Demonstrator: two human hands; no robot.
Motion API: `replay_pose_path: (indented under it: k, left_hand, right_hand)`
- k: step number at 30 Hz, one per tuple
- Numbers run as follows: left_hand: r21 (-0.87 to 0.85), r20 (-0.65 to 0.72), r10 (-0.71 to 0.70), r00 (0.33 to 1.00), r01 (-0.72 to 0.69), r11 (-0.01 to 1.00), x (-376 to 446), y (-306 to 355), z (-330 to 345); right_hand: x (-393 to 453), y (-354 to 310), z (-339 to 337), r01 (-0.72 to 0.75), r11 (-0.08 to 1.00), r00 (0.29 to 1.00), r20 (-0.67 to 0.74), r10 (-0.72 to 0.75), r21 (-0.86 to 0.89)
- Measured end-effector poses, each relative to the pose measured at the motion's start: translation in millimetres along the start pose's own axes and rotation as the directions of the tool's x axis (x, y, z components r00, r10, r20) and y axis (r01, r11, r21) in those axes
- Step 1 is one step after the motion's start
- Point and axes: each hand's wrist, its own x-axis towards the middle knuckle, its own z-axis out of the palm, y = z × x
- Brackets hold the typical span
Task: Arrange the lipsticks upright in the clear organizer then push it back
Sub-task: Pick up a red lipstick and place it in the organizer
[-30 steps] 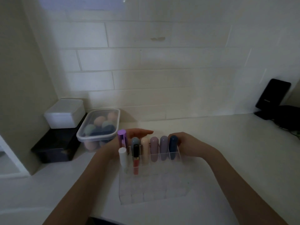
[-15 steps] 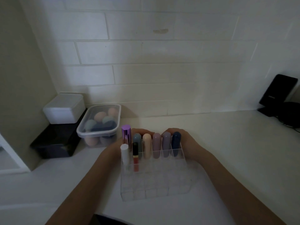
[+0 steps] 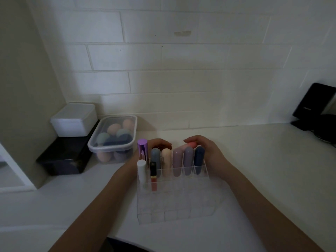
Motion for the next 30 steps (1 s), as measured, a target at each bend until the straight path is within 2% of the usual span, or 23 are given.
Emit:
replay_pose_path:
  k: [4, 6, 8, 10, 12, 14, 15, 20, 24, 28, 29, 30]
  left_hand:
    - [-0.025, -0.176, -0.038, 0.984, 0.034, 0.999, -9.4, -11.6, 0.1]
    - [-0.161, -0.275, -0.015, 0.961, -0.03, 0.987, -12.4, -11.0, 3.8]
    - [-0.348, -0.373, -0.073, 0.925, -0.067, 0.935, -9.3, -12.0, 7.2]
    - [-0.601, -0.323, -0.206, 0.924, -0.032, 0.799, -5.1, -8.1, 5.4]
    - [-0.793, -0.225, -0.256, 0.94, -0.024, 0.609, -0.7, -10.6, 5.0]
    - [-0.879, -0.178, -0.291, 0.94, -0.019, 0.476, 0.1, -12.2, 4.9]
    - [-0.897, -0.16, -0.299, 0.941, -0.012, 0.441, 0.3, -14.1, 4.5]
    - [-0.922, -0.085, -0.291, 0.953, 0.036, 0.386, -3.0, -11.7, 0.9]
    - [-0.932, -0.058, -0.4, 0.915, 0.094, 0.349, 1.7, -6.0, 0.9]
    - [-0.954, 0.063, -0.276, 0.959, 0.139, 0.266, 0.2, 4.7, -7.5]
    - [-0.949, 0.056, -0.27, 0.961, 0.135, 0.285, -1.0, 8.8, -8.7]
    - [-0.928, 0.011, -0.281, 0.96, 0.114, 0.354, -2.3, 14.5, -8.4]
  right_hand:
    - [-5.0, -1.3, -0.3, 0.06, 0.996, 0.998, -0.033, -0.062, -0.066]
    - [-4.8, -1.6, 0.0, 0.068, 0.994, 0.997, -0.016, -0.07, -0.085]
    - [-4.7, -2.3, 0.7, 0.063, 0.994, 0.998, -0.001, -0.063, -0.085]
    - [-6.8, -5.7, 2.4, 0.054, 0.996, 0.999, 0.011, -0.053, -0.069]
    - [-6.9, -6.1, 1.5, 0.046, 0.998, 0.999, 0.03, -0.044, -0.052]
    - [-5.6, -3.9, 0.4, 0.051, 0.997, 0.998, 0.03, -0.05, -0.059]
    - [-5.0, -3.7, 0.2, 0.062, 0.996, 0.998, 0.021, -0.061, -0.071]
    - [-4.8, -7.9, 2.0, 0.095, 0.993, 0.995, 0.006, -0.095, -0.076]
    - [0.3, -6.9, 0.1, 0.099, 0.992, 0.995, 0.032, -0.097, -0.08]
    - [6.4, -19.9, -3.6, 0.145, 0.985, 0.984, -0.113, -0.134, 0.092]
    - [7.1, -26.9, -5.3, 0.178, 0.978, 0.976, -0.149, -0.161, 0.11]
    - [7.2, -34.4, -6.2, 0.204, 0.972, 0.969, -0.164, -0.183, 0.12]
